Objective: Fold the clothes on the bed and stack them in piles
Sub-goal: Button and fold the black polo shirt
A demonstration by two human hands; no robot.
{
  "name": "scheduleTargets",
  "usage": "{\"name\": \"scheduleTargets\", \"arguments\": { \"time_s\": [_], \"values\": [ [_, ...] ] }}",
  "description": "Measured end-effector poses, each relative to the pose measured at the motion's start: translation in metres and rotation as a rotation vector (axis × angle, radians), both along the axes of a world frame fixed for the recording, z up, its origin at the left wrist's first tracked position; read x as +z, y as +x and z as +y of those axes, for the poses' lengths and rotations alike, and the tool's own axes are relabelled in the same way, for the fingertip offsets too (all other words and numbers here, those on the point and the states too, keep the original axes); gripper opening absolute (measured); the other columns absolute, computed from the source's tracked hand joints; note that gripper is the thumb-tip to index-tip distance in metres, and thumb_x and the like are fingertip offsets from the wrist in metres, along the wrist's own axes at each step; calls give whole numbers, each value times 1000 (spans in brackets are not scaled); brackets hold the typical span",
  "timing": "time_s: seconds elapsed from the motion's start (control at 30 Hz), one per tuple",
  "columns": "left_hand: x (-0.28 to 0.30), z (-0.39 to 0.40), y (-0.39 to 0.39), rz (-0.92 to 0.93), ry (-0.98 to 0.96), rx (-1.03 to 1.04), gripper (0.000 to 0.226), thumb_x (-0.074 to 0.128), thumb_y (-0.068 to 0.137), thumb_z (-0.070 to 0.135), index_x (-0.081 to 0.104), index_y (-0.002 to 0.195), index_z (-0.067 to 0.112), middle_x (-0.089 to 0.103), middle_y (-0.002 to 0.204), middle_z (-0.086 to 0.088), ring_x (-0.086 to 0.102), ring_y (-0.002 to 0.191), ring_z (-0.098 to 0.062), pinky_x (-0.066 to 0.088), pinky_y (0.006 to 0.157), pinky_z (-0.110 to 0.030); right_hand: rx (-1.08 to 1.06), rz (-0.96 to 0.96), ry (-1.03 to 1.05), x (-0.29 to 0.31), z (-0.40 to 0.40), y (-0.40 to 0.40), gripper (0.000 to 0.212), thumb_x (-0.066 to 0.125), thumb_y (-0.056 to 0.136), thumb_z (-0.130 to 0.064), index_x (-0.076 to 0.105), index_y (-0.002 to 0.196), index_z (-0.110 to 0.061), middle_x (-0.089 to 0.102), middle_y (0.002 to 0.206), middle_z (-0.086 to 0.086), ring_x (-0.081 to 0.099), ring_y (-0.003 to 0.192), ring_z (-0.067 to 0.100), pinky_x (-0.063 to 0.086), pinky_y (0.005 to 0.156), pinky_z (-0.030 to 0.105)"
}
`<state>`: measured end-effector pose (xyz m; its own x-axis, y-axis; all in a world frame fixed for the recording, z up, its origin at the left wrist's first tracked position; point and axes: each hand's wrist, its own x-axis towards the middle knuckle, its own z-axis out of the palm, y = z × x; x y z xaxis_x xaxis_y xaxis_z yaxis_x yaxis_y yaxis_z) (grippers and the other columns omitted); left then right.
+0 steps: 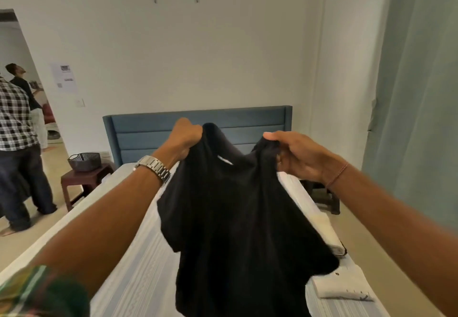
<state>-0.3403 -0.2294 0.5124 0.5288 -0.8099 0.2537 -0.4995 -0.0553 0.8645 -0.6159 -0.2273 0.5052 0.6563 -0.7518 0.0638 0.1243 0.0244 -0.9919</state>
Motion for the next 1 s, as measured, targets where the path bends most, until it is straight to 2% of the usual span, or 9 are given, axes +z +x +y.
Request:
{"name": "scheduleTargets", "arguments": {
  "time_s": [0.1, 0.23, 0.3, 0.37, 0.53, 0.63, 0.77, 0.9, 1.0],
  "values": [
    [-8, 1, -15, 135, -57, -181, 33, 48, 96, -3, 41, 71, 17, 42, 70, -7, 42, 63, -16, 36, 49, -26, 30, -91, 1, -8, 11, 26, 25, 55, 102, -25, 67, 100, -3, 74, 97, 18, 73, 90, 29, 62, 76, 32],
    [-14, 19, -25, 140, -21, -565, 19, 48, 103, 4, 62, 95, 14, 62, 90, -12, 59, 82, -21, 51, 73, -32, -86, -55, -120, -13, 17, 48, 28, 56, 103, -22, 68, 118, -1, 76, 107, 18, 75, 98, 30, 62, 77, 33],
    [-15, 27, -27, 93, -8, -667, 23, 47, 103, 7, 68, 96, 9, 66, 102, -16, 63, 96, -23, 53, 91, -37, -172, -22, -148, -14, 17, 53, 25, 57, 104, -22, 70, 114, -4, 77, 101, 15, 77, 92, 27, 62, 72, 30],
    [-15, 34, -27, 97, -20, -700, 21, 49, 102, 10, 70, 99, 5, 67, 107, -16, 63, 102, -26, 52, 96, -37, -246, 4, -165, -15, 16, 54, 22, 57, 104, -22, 72, 109, -7, 78, 97, 12, 78, 87, 24, 62, 68, 28],
    [-12, 34, -28, -332, 61, -739, 21, 79, 87, 18, 66, 100, 9, 70, 96, -13, 66, 86, -22, 55, 83, -30, -253, 118, -177, -16, 12, 49, 23, 58, 103, -30, 74, 107, -14, 80, 92, 2, 77, 85, 17, 60, 68, 27],
    [-9, 32, -25, -372, 110, -837, 13, 74, 91, 16, 61, 87, 16, 62, 85, -8, 56, 79, -22, 47, 77, -33, -136, 327, -299, -7, 11, 39, 27, 58, 103, -36, 76, 107, -17, 80, 95, -3, 78, 83, 18, 60, 69, 26],
    [-9, 37, -24, -435, 192, -897, 16, 63, 98, 8, 57, 85, 15, 58, 75, 12, 55, 72, -3, 47, 70, -19, -228, 444, -614, 13, -1, 16, 30, 60, 100, -41, 78, 94, -18, 79, 87, -6, 76, 72, 14, 56, 61, 18],
    [-9, 38, -30, -650, 163, -910, 17, 59, 100, 7, 53, 90, 20, 56, 85, 6, 55, 76, -3, 47, 71, -20, -265, 447, -897, 12, -32, 12, 14, 67, 98, -31, 71, 110, -25, 75, 105, -13, 71, 96, 2, 55, 88, 20],
    [-6, 40, -35, -818, 90, -878, 14, 61, 98, 8, 54, 94, 20, 58, 90, 5, 56, 79, -9, 45, 70, -23, -86, 604, -1099, 7, -45, 20, 43, 69, 96, -21, 56, 137, -25, 58, 135, -15, 53, 120, -4, 41, 106, 20]
  ]
}}
